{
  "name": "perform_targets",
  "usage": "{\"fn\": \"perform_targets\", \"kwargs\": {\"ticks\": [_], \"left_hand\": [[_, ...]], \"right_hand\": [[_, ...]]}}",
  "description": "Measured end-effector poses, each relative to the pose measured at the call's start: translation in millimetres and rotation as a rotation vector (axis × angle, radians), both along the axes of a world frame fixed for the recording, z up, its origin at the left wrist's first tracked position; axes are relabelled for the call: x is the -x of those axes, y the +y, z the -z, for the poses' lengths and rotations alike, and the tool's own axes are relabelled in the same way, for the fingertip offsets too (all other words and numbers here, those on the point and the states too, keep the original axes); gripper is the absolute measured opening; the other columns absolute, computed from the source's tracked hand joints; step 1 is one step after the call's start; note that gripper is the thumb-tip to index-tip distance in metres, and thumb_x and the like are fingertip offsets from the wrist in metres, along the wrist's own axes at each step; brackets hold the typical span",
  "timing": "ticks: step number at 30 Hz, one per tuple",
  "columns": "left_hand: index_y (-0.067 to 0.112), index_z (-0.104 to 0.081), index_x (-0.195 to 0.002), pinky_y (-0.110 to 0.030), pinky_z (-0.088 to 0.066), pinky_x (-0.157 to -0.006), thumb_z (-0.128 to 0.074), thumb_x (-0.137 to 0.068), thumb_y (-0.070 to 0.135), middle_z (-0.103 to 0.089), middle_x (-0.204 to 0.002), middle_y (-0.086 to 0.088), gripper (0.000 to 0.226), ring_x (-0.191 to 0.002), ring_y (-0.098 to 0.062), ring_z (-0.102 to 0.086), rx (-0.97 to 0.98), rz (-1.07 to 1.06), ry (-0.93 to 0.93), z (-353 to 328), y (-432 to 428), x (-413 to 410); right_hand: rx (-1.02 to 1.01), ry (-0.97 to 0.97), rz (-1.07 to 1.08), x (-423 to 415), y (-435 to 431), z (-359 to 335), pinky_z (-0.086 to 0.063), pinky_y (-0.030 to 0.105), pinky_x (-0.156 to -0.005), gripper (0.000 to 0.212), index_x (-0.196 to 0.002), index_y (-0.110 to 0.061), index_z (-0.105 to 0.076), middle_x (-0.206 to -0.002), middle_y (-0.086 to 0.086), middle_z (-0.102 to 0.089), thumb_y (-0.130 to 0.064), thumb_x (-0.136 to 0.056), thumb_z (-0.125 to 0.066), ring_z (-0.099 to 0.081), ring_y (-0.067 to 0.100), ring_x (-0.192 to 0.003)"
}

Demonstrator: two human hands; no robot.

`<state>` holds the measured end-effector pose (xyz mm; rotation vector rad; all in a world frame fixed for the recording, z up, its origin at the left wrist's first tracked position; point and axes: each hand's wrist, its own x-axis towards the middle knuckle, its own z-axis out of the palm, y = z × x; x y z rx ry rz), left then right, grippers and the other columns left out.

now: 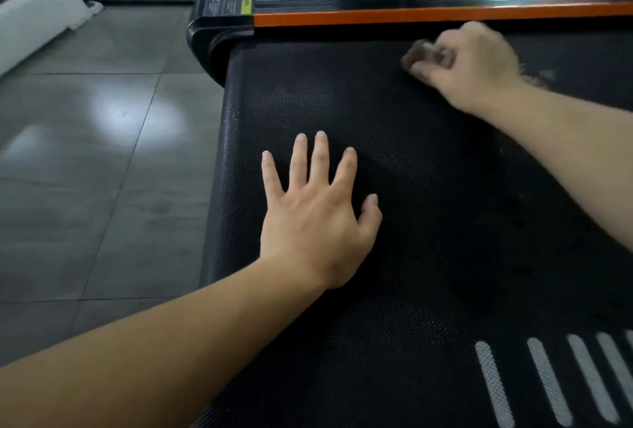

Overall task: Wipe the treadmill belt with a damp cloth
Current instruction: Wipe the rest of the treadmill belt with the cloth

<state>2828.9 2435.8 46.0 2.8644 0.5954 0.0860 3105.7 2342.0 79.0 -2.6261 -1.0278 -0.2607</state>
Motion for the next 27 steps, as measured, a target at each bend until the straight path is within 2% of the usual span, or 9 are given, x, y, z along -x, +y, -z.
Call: {"fn": "perform_targets", "kwargs": {"ticks": [3, 5, 9, 13, 14, 17, 19, 24, 27], "left_hand": [[0.03, -0.012, -0.161, -0.06, 0.012, -0.122, -0.02, -0.099, 0.063, 0.001, -0.171, -0.007, 0.071, -0.156, -0.026, 0.014, 0.008, -0.002, 0.01, -1.1, 0.2, -0.2], [0.031, -0.011, -0.161, -0.059, 0.013, -0.122, -0.02, -0.099, 0.064, 0.002, -0.171, -0.006, 0.071, -0.156, -0.025, 0.014, 0.008, 0.001, 0.022, -1.6, 1.0, -0.2], [0.035, -0.008, -0.161, -0.06, 0.011, -0.122, -0.017, -0.099, 0.067, 0.003, -0.171, -0.007, 0.07, -0.156, -0.026, 0.014, -0.014, 0.003, 0.054, -3.3, -0.6, 0.3], [0.038, -0.009, -0.161, -0.06, 0.01, -0.122, -0.017, -0.098, 0.068, 0.001, -0.171, -0.006, 0.07, -0.157, -0.025, 0.013, -0.02, -0.005, 0.068, -3.6, -1.6, 1.2], [0.039, -0.01, -0.161, -0.06, 0.01, -0.122, -0.017, -0.098, 0.068, 0.001, -0.171, -0.006, 0.069, -0.157, -0.025, 0.012, -0.023, -0.008, 0.072, -3.5, -2.0, 1.1], [0.039, -0.02, -0.159, -0.057, 0.009, -0.123, -0.023, -0.099, 0.065, -0.005, -0.171, -0.007, 0.066, -0.157, -0.024, 0.008, -0.02, 0.01, 0.029, -4.4, -2.9, 1.8], [0.035, -0.036, -0.155, -0.055, 0.007, -0.125, -0.029, -0.1, 0.059, -0.015, -0.17, -0.006, 0.06, -0.157, -0.023, 0.0, -0.017, 0.056, -0.061, -6.0, -3.6, 3.6], [0.032, -0.046, -0.151, -0.048, -0.005, -0.127, -0.042, -0.104, 0.047, -0.03, -0.166, -0.001, 0.049, -0.156, -0.021, -0.014, 0.029, 0.072, -0.062, -11.7, -13.2, 4.3], [0.035, -0.037, -0.155, -0.053, 0.001, -0.126, -0.039, -0.104, 0.05, -0.018, -0.169, -0.004, 0.054, -0.157, -0.024, -0.005, 0.036, 0.033, 0.058, -20.1, -28.1, 0.1]], "right_hand": [[-0.1, 0.024, 0.279, -9.0, -14.9, 0.9, -0.038, 0.035, -0.071, 0.037, -0.09, -0.019, -0.064, -0.099, 0.014, -0.058, -0.056, -0.086, -0.062, -0.059, 0.036, -0.095], [-0.067, -0.006, 0.182, 25.0, -15.2, 9.8, -0.039, 0.035, -0.07, 0.038, -0.095, -0.017, -0.067, -0.097, 0.013, -0.054, -0.054, -0.086, -0.065, -0.056, 0.033, -0.089], [-0.016, 0.075, -0.198, 78.4, -58.5, 12.2, -0.041, 0.032, -0.062, 0.035, -0.083, -0.016, -0.065, -0.082, 0.001, -0.047, -0.052, -0.083, -0.068, -0.049, 0.019, -0.073], [-0.079, 0.025, 0.137, 57.7, -87.4, 5.2, -0.038, 0.032, -0.065, 0.034, -0.081, -0.02, -0.061, -0.085, 0.006, -0.051, -0.054, -0.085, -0.066, -0.057, 0.03, -0.082], [-0.081, 0.007, 0.118, 72.2, -90.3, 8.4, -0.04, 0.033, -0.064, 0.035, -0.082, -0.02, -0.062, -0.086, 0.005, -0.051, -0.054, -0.085, -0.065, -0.057, 0.031, -0.082], [-0.074, 0.109, -0.279, 145.2, -107.7, 13.8, -0.044, 0.031, -0.06, 0.037, -0.084, -0.019, -0.068, -0.082, 0.001, -0.048, -0.055, -0.085, -0.063, -0.053, 0.021, -0.071], [-0.026, 0.155, -0.406, 153.4, -126.9, 11.0, -0.04, 0.028, -0.061, 0.035, -0.087, -0.019, -0.07, -0.082, -0.001, -0.047, -0.054, -0.085, -0.064, -0.051, 0.019, -0.071], [-0.108, 0.035, 0.083, 102.7, -142.9, 8.3, -0.034, 0.033, -0.066, 0.033, -0.086, -0.019, -0.061, -0.086, 0.002, -0.043, -0.052, -0.087, -0.066, -0.054, 0.032, -0.084], [-0.115, 0.032, -0.164, 154.8, -139.0, 19.2, -0.037, 0.032, -0.064, 0.033, -0.089, -0.018, -0.065, -0.087, 0.003, -0.043, -0.051, -0.088, -0.063, -0.053, 0.029, -0.08]]}}
